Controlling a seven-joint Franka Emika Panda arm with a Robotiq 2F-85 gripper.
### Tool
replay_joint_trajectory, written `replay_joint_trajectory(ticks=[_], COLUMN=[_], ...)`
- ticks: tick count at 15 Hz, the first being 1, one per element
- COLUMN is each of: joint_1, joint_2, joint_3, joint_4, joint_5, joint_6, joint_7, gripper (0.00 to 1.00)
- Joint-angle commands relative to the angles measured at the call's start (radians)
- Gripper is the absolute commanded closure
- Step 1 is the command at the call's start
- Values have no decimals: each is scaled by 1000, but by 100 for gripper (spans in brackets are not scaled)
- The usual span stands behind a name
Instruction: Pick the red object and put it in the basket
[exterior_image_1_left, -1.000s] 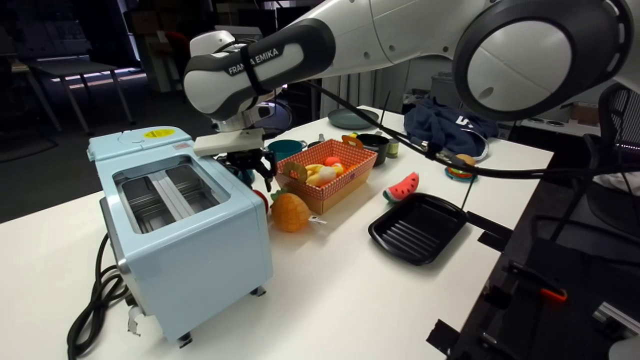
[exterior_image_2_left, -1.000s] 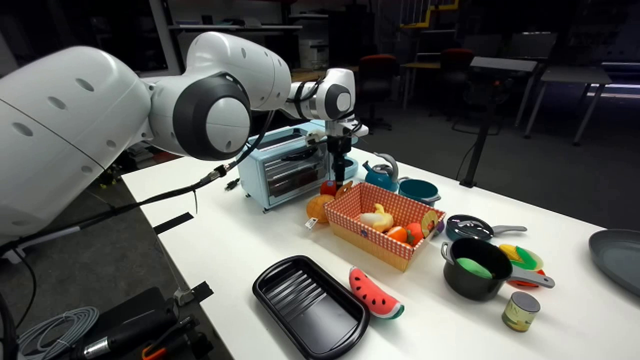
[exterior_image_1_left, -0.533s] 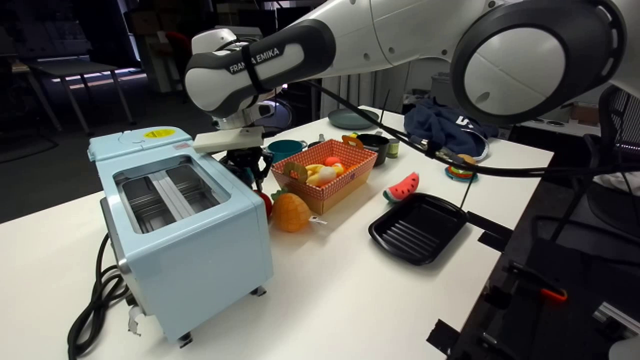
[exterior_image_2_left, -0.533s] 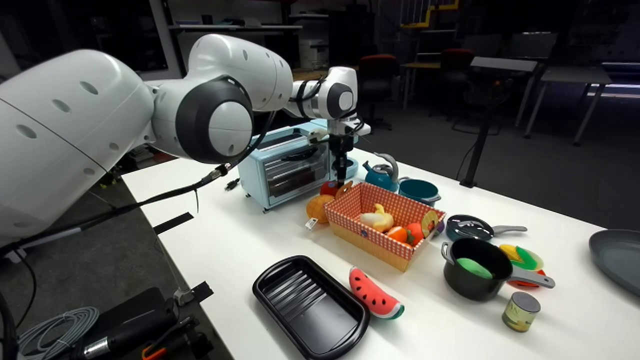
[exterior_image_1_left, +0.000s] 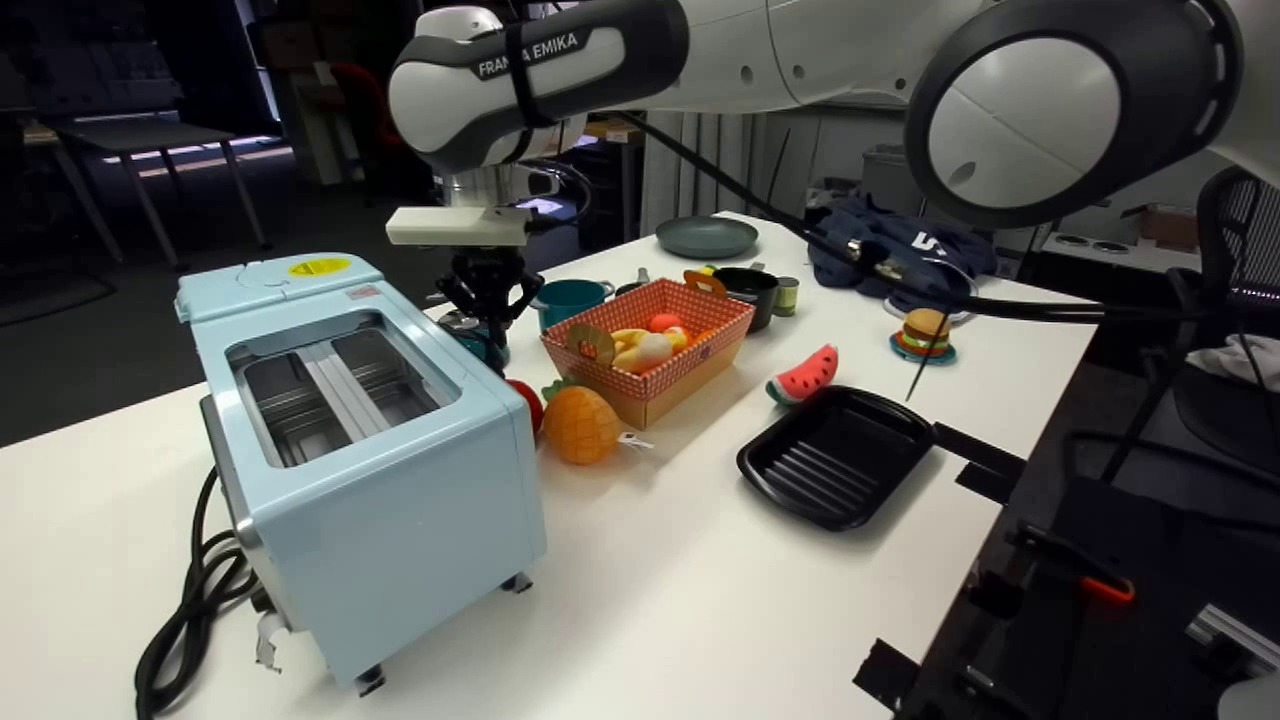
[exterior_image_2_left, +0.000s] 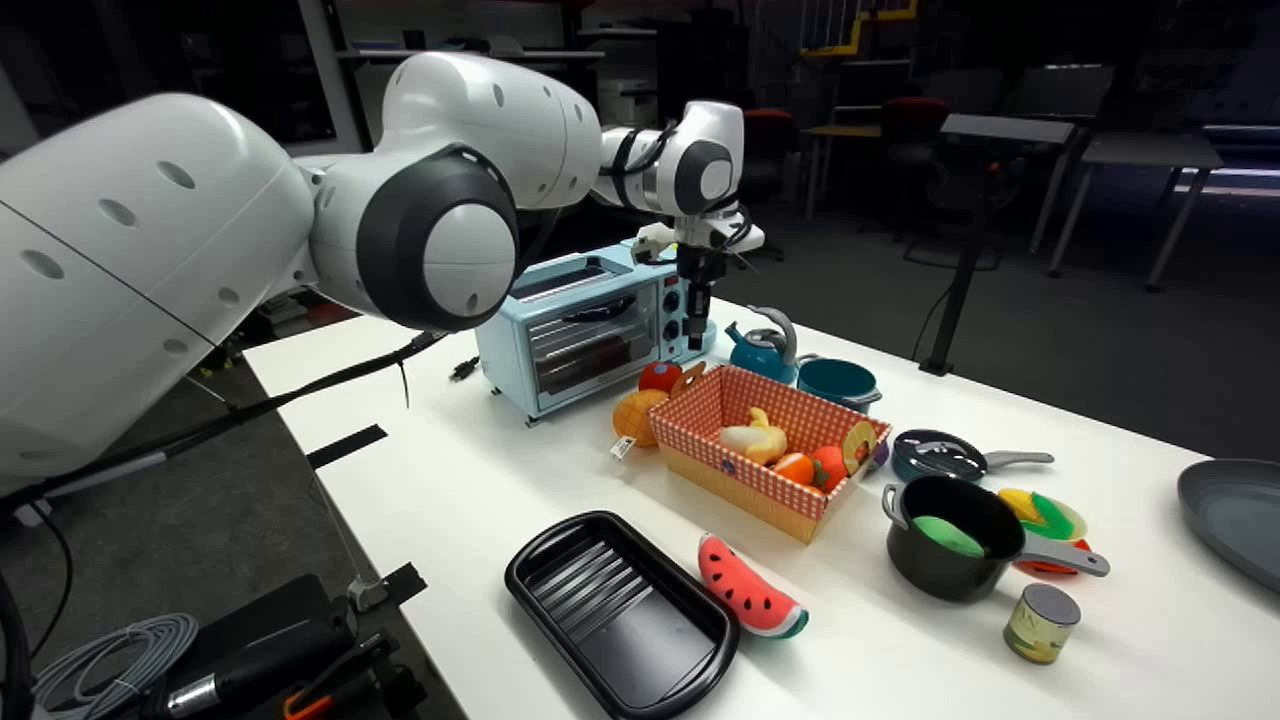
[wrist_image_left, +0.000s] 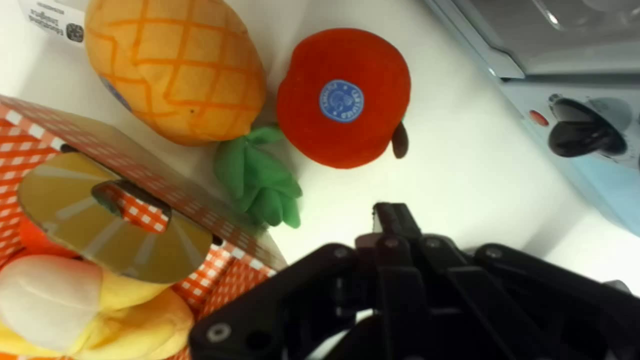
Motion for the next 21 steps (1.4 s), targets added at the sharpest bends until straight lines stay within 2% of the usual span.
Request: replay_joint_trajectory(ticks=[1,2,5,12,17,21], joint_1=[-25,-34,-51,-123,-149,-147], joint_2=[-5,-6,1,32,69,96], joint_3=[32,43,50,67,109,135], joint_4=[44,45,38,22,23,27], joint_5=[52,71,108,226,293,302], joint_6=[-28,-35,-38,-124,-125,-140], joint_7=[12,13,26,88,50,33], gripper=[74,73,50,0,0,0])
